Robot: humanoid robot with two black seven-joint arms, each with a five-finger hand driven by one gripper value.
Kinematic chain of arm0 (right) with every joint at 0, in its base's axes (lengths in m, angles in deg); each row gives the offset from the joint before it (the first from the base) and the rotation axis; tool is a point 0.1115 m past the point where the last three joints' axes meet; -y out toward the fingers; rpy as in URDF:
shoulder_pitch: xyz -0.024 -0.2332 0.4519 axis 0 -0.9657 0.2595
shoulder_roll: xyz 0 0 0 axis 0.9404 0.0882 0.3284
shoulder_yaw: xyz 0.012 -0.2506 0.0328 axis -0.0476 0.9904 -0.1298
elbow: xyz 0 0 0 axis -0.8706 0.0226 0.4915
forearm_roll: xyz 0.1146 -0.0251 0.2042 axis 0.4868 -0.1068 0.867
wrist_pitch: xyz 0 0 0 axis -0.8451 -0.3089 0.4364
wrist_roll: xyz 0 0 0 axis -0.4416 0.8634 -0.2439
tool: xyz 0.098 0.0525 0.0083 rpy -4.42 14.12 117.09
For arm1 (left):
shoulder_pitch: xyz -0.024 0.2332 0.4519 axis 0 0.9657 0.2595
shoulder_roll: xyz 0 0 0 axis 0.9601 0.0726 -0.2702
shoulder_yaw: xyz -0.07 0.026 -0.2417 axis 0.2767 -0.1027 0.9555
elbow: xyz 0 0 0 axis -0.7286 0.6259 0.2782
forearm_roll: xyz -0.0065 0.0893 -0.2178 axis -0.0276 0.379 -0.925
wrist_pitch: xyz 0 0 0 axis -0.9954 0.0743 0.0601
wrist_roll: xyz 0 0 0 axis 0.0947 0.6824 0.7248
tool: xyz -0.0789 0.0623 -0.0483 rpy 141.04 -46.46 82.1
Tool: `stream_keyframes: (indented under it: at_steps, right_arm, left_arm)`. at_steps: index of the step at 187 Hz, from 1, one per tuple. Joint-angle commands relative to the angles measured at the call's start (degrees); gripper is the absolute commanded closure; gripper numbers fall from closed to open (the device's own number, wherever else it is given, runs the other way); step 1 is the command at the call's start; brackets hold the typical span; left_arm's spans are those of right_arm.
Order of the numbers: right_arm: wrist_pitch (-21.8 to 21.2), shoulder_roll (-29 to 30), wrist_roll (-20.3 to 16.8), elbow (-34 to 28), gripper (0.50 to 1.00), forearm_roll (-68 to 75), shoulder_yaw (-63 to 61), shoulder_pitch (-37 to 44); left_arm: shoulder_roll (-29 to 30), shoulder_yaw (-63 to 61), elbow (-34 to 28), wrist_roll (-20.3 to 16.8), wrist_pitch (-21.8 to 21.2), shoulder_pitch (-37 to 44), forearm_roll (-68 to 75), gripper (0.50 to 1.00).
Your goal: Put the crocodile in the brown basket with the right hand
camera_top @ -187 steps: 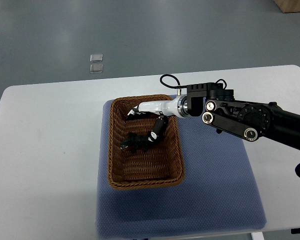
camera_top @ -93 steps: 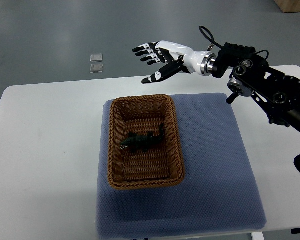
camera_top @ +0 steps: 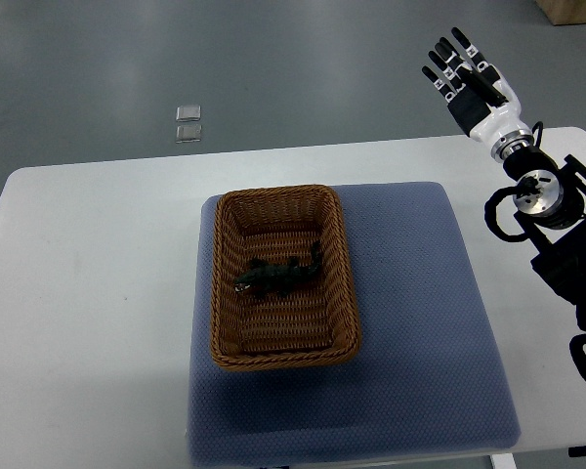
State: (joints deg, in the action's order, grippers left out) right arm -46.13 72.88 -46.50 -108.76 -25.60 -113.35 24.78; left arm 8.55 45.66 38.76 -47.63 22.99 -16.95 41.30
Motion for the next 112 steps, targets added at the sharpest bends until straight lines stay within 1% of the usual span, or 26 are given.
stream_keyframes:
  at_steps: [1, 33, 45, 66, 74, 112]
  right_arm:
    - [-0.1, 0.0, 0.1, 2.2, 0.574, 6.4, 0.1, -1.0]
    - [-1.1, 0.1, 0.1, 2.2, 0.572, 9.2, 0.0, -3.9]
    - [-3.1, 0.1, 0.1, 2.2, 0.572, 9.4, 0.0, -4.8]
    - [-8.1, 0.1, 0.1, 2.2, 0.572, 9.4, 0.0, -6.0]
    - [-9.1, 0.2, 0.2, 2.2, 0.572, 9.4, 0.0, -6.1]
    - [-9.5, 0.1, 0.3, 2.2, 0.574, 9.4, 0.0, -6.2]
  left_arm:
    - [0.0, 0.0, -0.4, 0.0, 0.0, 0.0, 0.0, 0.500]
    - [0.0, 0.1, -0.6, 0.0, -0.1, 0.0, 0.0, 0.500]
    - [0.0, 0.1, -0.6, -0.1, 0.0, 0.0, 0.0, 0.500]
    - [0.0, 0.1, -0.6, -0.1, -0.1, 0.0, 0.0, 0.500]
    - [0.0, 0.1, -0.6, 0.0, -0.1, 0.0, 0.0, 0.500]
    - [0.0, 0.2, -0.6, 0.0, -0.3, 0.0, 0.0, 0.500]
